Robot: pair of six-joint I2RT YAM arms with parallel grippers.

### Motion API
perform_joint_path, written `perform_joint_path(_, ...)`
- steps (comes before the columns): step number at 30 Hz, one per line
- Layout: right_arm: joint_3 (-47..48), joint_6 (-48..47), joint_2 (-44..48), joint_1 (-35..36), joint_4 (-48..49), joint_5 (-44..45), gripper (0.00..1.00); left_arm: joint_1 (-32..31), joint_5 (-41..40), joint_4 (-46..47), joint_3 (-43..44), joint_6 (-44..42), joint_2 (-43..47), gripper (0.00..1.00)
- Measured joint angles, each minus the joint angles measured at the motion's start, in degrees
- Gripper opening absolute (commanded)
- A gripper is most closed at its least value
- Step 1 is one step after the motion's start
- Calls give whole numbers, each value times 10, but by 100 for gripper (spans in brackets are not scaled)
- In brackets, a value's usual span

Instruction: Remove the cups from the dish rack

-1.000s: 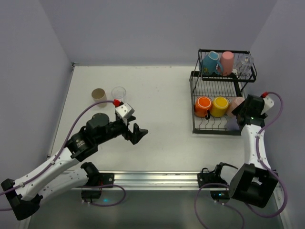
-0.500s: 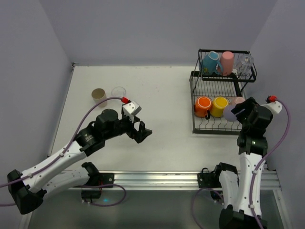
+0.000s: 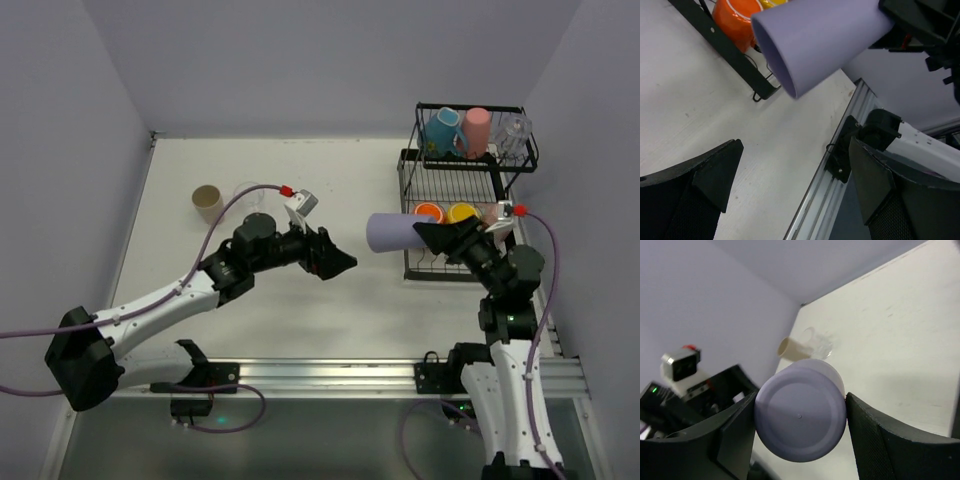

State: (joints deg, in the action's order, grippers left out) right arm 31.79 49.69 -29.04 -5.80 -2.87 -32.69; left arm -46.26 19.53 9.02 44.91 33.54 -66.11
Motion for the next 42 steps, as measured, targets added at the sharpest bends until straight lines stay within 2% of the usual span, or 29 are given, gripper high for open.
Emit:
perform_joint_path(7, -46, 97, -52, 82, 181, -81, 45, 0, 0, 85, 8, 81, -26, 87)
perform_joint_path(13, -80, 143, -89, 109, 297, -106, 45, 0, -2, 141, 10, 113, -26, 69)
perform_joint_path(16, -95, 167, -124, 129, 349, -106, 45, 5, -3, 155, 10, 125, -30, 49)
perform_joint_path(17, -98, 175, -135, 137, 364, -106, 46, 7, -4, 160, 10, 129, -33, 29)
perform_joint_path(20, -112, 193, -167, 151, 410, -101, 50, 11, 6, 182, 9, 153, -35, 0)
perform_joint_path(23, -119, 208, -190, 159, 446, -92, 81, 9, 9, 183, 13, 159, -22, 0)
perform_joint_path(24, -120, 209, -193, 161, 451, -89, 99, 8, 4, 169, 19, 153, -20, 0)
perform_joint_path(28, -121, 176, -199, 172, 419, -83, 99, 2, -69, 45, 107, 64, -32, 0)
perform_joint_path(31, -119, 115, -179, 176, 329, -52, 99, 7, -156, -92, 239, -19, -73, 0)
perform_joint_path(34, -117, 50, -142, 176, 234, -7, 99, 29, -225, -210, 380, -90, -147, 0)
perform_joint_path(36, -112, 16, -123, 176, 189, 17, 99, 54, -248, -259, 440, -122, -198, 0)
perform_joint_path(42, -103, -52, -85, 176, 101, 61, 99, 136, -296, -407, 527, -187, -377, 0)
